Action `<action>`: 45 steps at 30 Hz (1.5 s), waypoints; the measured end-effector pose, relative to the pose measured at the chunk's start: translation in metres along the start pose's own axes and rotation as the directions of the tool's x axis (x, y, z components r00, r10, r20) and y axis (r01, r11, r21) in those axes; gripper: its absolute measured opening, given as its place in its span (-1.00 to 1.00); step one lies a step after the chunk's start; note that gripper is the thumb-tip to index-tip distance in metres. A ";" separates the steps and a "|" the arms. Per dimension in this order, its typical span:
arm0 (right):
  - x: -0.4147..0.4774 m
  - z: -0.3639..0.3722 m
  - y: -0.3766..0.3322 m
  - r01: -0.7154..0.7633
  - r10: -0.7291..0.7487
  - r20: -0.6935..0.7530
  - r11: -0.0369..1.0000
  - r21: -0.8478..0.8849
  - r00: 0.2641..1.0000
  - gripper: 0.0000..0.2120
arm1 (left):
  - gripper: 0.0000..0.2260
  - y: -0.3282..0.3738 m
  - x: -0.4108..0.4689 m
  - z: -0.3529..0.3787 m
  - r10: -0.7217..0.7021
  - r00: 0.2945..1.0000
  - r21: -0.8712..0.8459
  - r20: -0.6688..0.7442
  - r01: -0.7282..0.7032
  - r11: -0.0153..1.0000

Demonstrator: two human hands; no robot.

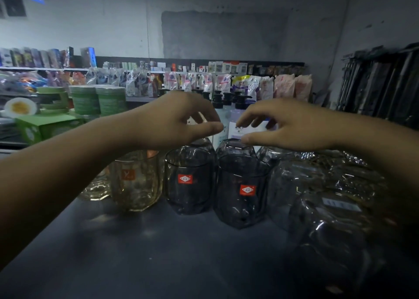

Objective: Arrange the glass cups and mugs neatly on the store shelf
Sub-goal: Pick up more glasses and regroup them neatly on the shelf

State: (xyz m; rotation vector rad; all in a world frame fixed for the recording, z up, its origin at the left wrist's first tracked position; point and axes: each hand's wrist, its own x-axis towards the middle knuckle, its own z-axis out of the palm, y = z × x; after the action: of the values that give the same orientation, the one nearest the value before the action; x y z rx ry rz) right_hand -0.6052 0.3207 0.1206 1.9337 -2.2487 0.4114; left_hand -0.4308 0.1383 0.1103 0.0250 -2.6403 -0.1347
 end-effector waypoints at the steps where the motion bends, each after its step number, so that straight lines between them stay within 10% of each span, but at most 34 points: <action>1: -0.009 -0.003 -0.004 0.027 -0.027 0.002 0.999 0.031 1.000 -0.61 | -0.61 0.009 -0.007 -0.002 0.048 0.999 -0.016 -0.024 -0.049 0.999; 9: -0.048 -0.003 -0.013 0.039 -0.040 0.013 0.995 0.096 0.999 -0.77 | -0.32 0.068 -0.014 0.014 0.008 0.944 0.259 0.331 -0.099 0.961; 19: -0.057 0.011 -0.009 -0.015 0.033 -0.089 0.981 0.191 0.996 -0.84 | -0.24 0.089 -0.007 0.022 -0.102 0.973 0.342 0.205 0.026 0.939; 25: -0.068 0.004 -0.013 0.052 0.076 -0.343 0.936 0.349 0.936 -0.80 | -0.42 0.088 -0.040 0.003 -0.285 0.955 -0.188 -0.077 0.267 0.945; 33: -0.073 0.014 -0.030 0.064 0.056 -0.141 0.690 0.721 0.988 -0.37 | -0.31 0.096 -0.064 0.043 -0.524 0.827 -0.898 -0.204 0.055 0.437; 39: -0.076 -0.007 -0.029 0.115 0.034 -0.211 0.749 0.652 0.977 -0.48 | -0.64 0.089 -0.081 0.031 -0.340 0.873 -0.481 -0.349 0.145 0.865; 45: -0.058 -0.014 -0.029 -0.012 0.038 -0.083 0.958 0.288 0.996 -0.42 | -0.67 0.048 -0.091 0.028 -0.130 0.951 0.159 -0.279 0.180 0.971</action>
State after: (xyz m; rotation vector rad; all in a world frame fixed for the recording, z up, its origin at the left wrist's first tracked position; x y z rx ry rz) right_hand -0.5678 0.3756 0.1201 1.9719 -2.2641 0.8525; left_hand -0.3643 0.1925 0.0472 0.2940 -2.3694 0.0570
